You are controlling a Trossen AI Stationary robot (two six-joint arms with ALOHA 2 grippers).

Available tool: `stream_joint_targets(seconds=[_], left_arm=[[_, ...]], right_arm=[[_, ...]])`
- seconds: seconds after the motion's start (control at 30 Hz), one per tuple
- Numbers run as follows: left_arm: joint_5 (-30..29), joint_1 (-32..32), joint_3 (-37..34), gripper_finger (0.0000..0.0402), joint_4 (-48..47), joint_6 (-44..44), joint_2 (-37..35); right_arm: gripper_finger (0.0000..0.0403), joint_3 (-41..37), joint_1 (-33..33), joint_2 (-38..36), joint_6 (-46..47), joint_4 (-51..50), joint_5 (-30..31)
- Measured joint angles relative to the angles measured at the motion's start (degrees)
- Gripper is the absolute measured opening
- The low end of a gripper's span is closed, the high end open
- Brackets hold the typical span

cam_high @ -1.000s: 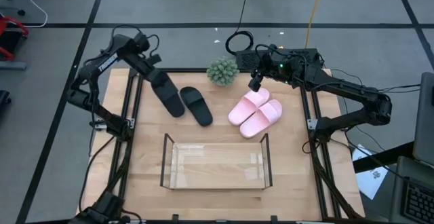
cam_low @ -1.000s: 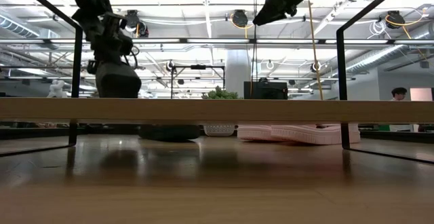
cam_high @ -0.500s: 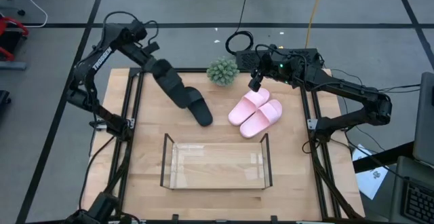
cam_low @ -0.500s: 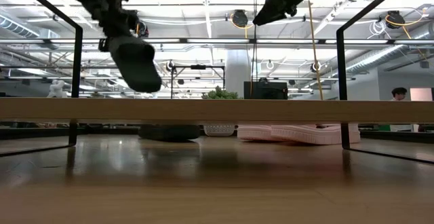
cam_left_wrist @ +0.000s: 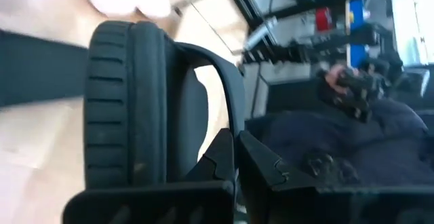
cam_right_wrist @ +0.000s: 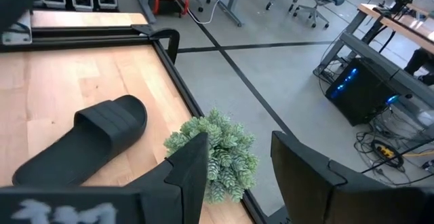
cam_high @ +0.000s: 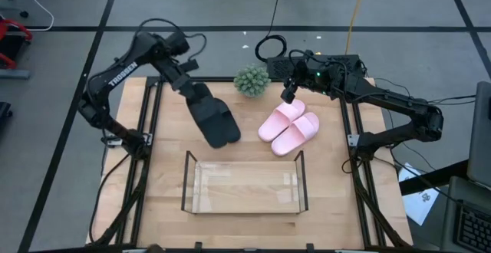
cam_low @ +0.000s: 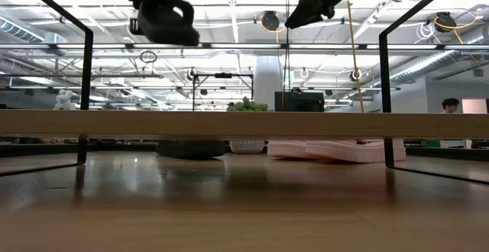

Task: Pick and place slides into the shelf
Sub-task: Put the left black slipper on the shelf

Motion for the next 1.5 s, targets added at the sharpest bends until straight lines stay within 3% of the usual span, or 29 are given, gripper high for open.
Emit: stream_joint_targets(seconds=[0.47,0.7,0.97,1.33,1.5], left_arm=[[-0.2,-19.3,0.0,0.0000,3.9,-11.9,0.0],[-0.2,-25.4,-0.5,0.0000,4.4,-9.5,0.0],[-0.1,-28.1,-3.5,0.0000,7.9,-9.1,0.0],[0.0,-31.6,-14.8,0.0000,17.9,-11.7,0.0],[3.1,-32.8,-19.7,0.0000,27.2,-14.2,0.0]], right_arm=[[0.0153,0.0,0.0,0.0,8.8,0.0,-0.2],[0.0153,0.0,0.0,0.0,13.0,0.0,-0.2],[0.0153,0.0,0.0,0.0,15.8,0.0,-0.1],[0.0153,0.0,0.0,0.0,18.1,0.0,-0.1],[0.0153,0.0,0.0,0.0,18.1,0.0,-0.1]])
